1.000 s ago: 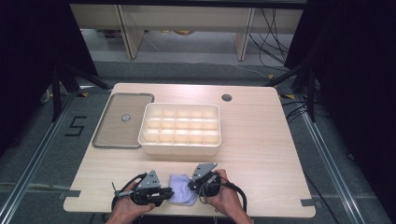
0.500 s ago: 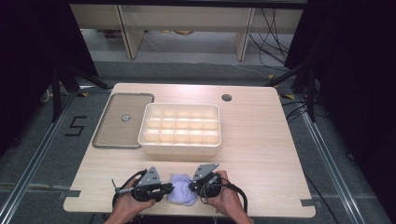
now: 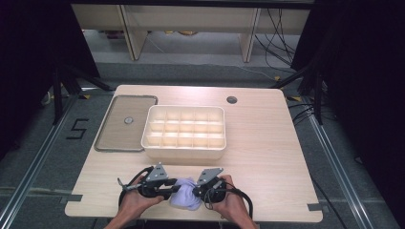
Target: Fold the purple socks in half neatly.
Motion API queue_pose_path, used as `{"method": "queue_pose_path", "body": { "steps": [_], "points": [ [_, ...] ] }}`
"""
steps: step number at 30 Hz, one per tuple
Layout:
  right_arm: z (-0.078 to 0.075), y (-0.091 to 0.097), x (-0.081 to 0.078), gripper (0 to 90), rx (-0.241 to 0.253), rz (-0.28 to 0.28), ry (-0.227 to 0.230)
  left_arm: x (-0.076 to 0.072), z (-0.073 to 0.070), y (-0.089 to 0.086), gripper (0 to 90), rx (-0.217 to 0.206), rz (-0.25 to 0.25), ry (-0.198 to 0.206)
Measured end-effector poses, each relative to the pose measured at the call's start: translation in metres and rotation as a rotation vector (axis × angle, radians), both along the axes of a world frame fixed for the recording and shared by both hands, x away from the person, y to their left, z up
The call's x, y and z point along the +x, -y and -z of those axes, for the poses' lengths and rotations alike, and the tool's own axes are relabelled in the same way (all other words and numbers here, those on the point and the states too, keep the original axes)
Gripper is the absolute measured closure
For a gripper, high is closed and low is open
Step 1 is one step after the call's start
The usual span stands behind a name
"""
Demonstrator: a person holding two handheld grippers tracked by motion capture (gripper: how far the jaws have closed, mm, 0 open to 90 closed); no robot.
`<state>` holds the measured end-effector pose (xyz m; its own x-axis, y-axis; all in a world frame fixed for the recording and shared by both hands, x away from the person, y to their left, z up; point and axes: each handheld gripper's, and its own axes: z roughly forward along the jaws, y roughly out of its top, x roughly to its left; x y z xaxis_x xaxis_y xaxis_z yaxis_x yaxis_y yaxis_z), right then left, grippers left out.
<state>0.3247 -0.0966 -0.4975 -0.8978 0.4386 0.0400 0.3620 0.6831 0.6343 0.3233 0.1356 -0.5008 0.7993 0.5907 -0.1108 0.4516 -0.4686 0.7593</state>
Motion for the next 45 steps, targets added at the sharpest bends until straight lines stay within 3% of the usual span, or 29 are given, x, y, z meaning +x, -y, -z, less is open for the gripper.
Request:
{"method": "queue_pose_path", "body": {
  "steps": [3, 4, 5, 6, 8, 13, 16, 19, 20, 22, 24, 27, 29, 31, 32, 34, 35, 37, 38, 39, 40, 41, 42, 45],
  "points": [
    [0.000, -0.001, -0.001, 87.1, 0.002, -0.001, 0.003, -0.011, -0.001, -0.016, 56.8, -0.035, -0.043, -0.051],
    [0.000, -0.001, -0.001, 87.1, 0.002, -0.006, 0.007, -0.011, -0.001, -0.016, 54.1, -0.035, -0.043, -0.051],
    [-0.001, -0.001, -0.003, 87.0, -0.009, 0.005, -0.011, -0.015, 0.001, -0.020, 51.7, -0.055, -0.075, -0.086],
    [-0.001, -0.001, -0.005, 87.0, -0.017, 0.018, -0.024, -0.016, 0.001, -0.020, 49.8, -0.068, -0.077, -0.092],
    [0.000, -0.001, -0.005, 86.8, 0.001, 0.002, -0.006, -0.017, 0.004, -0.020, 46.0, -0.094, -0.081, -0.136],
    [-0.001, -0.002, -0.009, 86.7, -0.015, 0.011, -0.023, -0.015, 0.010, -0.013, 46.0, -0.087, -0.083, -0.174],
    [0.000, -0.001, -0.009, 86.6, -0.002, -0.006, -0.011, -0.013, 0.013, -0.009, 47.5, -0.061, -0.086, -0.163],
    [0.000, -0.002, -0.010, 86.3, 0.006, -0.002, -0.001, -0.016, 0.012, -0.007, 50.5, 0.003, -0.072, -0.121],
    [-0.001, -0.001, -0.010, 86.3, 0.012, 0.000, 0.000, -0.017, 0.012, -0.007, 53.8, 0.005, -0.052, -0.120],
    [-0.006, 0.000, -0.012, 87.0, 0.021, 0.019, -0.003, -0.019, 0.014, -0.005, 62.4, -0.030, -0.068, -0.125],
    [-0.013, -0.002, -0.012, 87.7, 0.064, -0.017, 0.035, -0.020, 0.015, -0.004, 68.2, -0.048, -0.078, -0.134],
    [-0.014, -0.010, -0.016, 88.0, 0.096, -0.038, 0.048, -0.020, 0.014, -0.005, 75.4, -0.028, -0.053, -0.119],
    [-0.011, -0.018, -0.020, 88.0, 0.081, -0.060, 0.034, -0.021, 0.014, -0.004, 81.4, -0.065, -0.072, -0.118],
    [-0.007, -0.025, -0.024, 88.1, 0.059, -0.082, 0.017, -0.020, 0.013, -0.006, 82.5, -0.042, -0.060, -0.111],
    [-0.005, -0.027, -0.024, 88.0, 0.053, -0.100, 0.023, -0.022, 0.013, -0.004, 82.8, -0.055, -0.074, -0.110],
    [0.001, -0.031, -0.025, 88.3, 0.011, -0.105, 0.026, -0.022, 0.011, -0.005, 83.4, -0.033, -0.049, -0.091],
    [0.006, -0.032, -0.025, 88.7, 0.006, -0.115, 0.037, -0.022, 0.011, -0.004, 83.7, -0.034, -0.065, -0.089],
    [0.003, -0.030, -0.024, 88.6, 0.019, -0.104, 0.009, -0.024, 0.007, -0.004, 83.8, -0.024, -0.044, -0.076],
    [0.002, -0.029, -0.023, 88.7, 0.020, -0.102, 0.024, -0.024, 0.006, -0.002, 83.8, -0.039, -0.046, -0.069],
    [-0.001, -0.027, -0.021, 88.7, 0.033, -0.083, 0.027, -0.023, 0.005, -0.003, 83.8, -0.007, -0.021, -0.048],
    [-0.005, -0.026, -0.018, 88.7, 0.042, -0.085, 0.041, -0.024, 0.005, -0.002, 83.8, -0.021, -0.023, -0.042],
    [-0.009, -0.024, -0.015, 88.7, 0.051, -0.068, 0.056, -0.023, 0.004, -0.003, 83.8, 0.004, -0.004, -0.041],
    [-0.012, -0.024, -0.011, 88.7, 0.062, -0.039, 0.069, -0.024, 0.004, -0.002, 83.8, 0.002, -0.016, -0.042],
    [-0.010, -0.025, 0.004, 88.8, 0.010, -0.012, 0.103, -0.025, 0.004, -0.001, 83.8, 0.012, -0.026, -0.043]
  ]
}}
